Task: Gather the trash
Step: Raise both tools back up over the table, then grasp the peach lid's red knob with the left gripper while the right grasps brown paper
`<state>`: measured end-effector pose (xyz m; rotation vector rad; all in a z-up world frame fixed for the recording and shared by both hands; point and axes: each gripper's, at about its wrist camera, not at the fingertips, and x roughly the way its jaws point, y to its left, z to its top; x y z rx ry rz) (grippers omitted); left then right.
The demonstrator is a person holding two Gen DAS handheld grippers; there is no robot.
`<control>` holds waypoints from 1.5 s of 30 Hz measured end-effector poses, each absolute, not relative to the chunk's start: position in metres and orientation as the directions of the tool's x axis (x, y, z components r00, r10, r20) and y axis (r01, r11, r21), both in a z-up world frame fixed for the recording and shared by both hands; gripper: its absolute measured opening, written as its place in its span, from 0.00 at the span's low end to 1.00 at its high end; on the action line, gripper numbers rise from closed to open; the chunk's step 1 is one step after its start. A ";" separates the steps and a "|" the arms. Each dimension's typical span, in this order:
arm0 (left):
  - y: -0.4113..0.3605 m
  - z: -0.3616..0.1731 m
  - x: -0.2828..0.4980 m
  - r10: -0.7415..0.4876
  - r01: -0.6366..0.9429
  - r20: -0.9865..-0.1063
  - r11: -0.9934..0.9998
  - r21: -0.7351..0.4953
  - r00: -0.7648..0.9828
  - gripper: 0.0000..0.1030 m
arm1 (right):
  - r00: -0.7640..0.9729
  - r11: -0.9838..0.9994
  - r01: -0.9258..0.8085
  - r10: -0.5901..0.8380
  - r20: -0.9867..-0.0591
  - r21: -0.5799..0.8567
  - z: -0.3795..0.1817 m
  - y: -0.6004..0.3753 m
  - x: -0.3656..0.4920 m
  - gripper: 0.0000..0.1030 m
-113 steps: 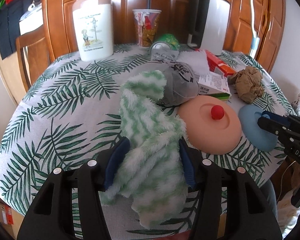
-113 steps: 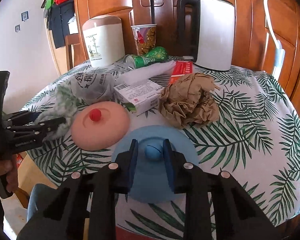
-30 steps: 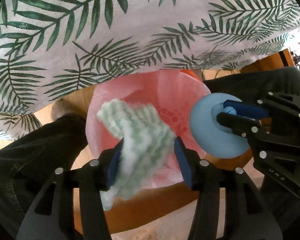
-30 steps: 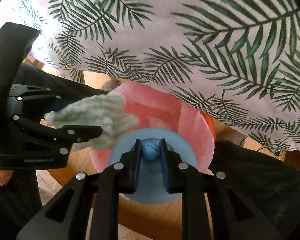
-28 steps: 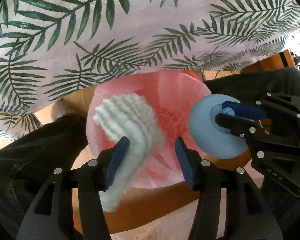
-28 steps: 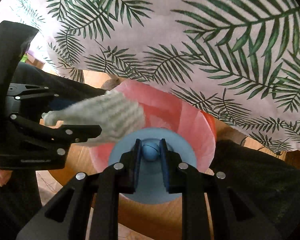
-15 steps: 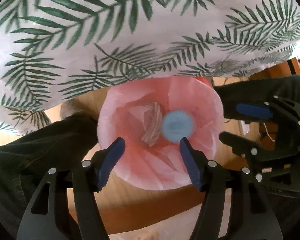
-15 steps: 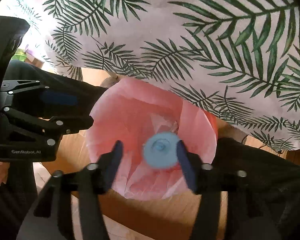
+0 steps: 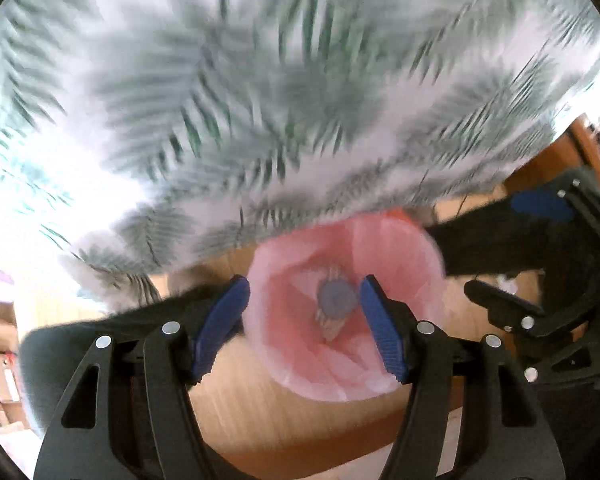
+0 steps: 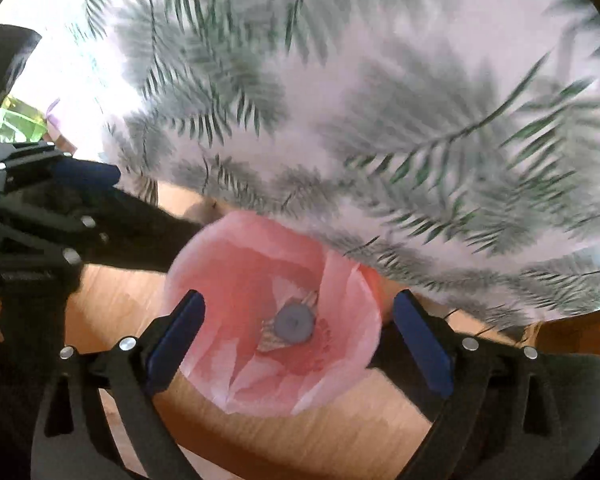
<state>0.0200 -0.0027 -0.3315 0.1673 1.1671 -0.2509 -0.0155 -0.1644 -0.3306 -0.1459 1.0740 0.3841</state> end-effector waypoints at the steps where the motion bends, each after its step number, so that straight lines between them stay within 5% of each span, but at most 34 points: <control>1: -0.003 -0.315 0.018 -0.114 0.281 -0.909 0.960 0.004 0.401 0.61 | 0.448 0.927 -0.373 0.226 -0.865 0.048 -0.313 -0.168 -0.018 0.91; 10: -0.016 -0.158 0.016 -0.185 0.318 -0.713 0.946 0.057 0.676 0.72 | 0.758 0.951 -0.300 0.193 -0.623 -0.069 -0.150 -0.202 -0.028 0.95; 13: -0.015 -0.116 0.028 -0.198 0.319 -0.644 0.945 0.074 0.738 0.83 | 0.807 0.958 -0.279 0.198 -0.557 -0.064 -0.115 -0.210 -0.021 0.95; 15: -0.017 -0.097 0.039 -0.191 0.316 -0.611 0.943 0.103 0.769 0.90 | 0.832 0.960 -0.269 0.193 -0.521 -0.074 -0.097 -0.214 -0.012 0.95; 22: -0.020 -0.064 0.098 -0.213 0.315 -0.585 0.946 0.077 0.783 0.91 | 0.874 0.966 -0.249 0.193 -0.447 -0.071 -0.060 -0.216 0.032 0.95; 26: -0.037 -0.072 0.113 -0.233 0.335 -0.596 0.940 0.065 0.768 0.88 | 0.877 0.971 -0.231 0.178 -0.446 -0.068 -0.056 -0.220 0.051 0.95; 36: -0.061 -0.100 0.151 -0.259 0.360 -0.651 0.932 0.023 0.713 0.56 | 0.861 0.976 -0.216 0.181 -0.475 -0.020 -0.069 -0.237 0.081 0.95; 45: -0.063 -0.109 0.165 -0.263 0.360 -0.672 0.933 0.005 0.692 0.38 | 0.854 0.976 -0.218 0.192 -0.484 0.003 -0.075 -0.241 0.093 0.95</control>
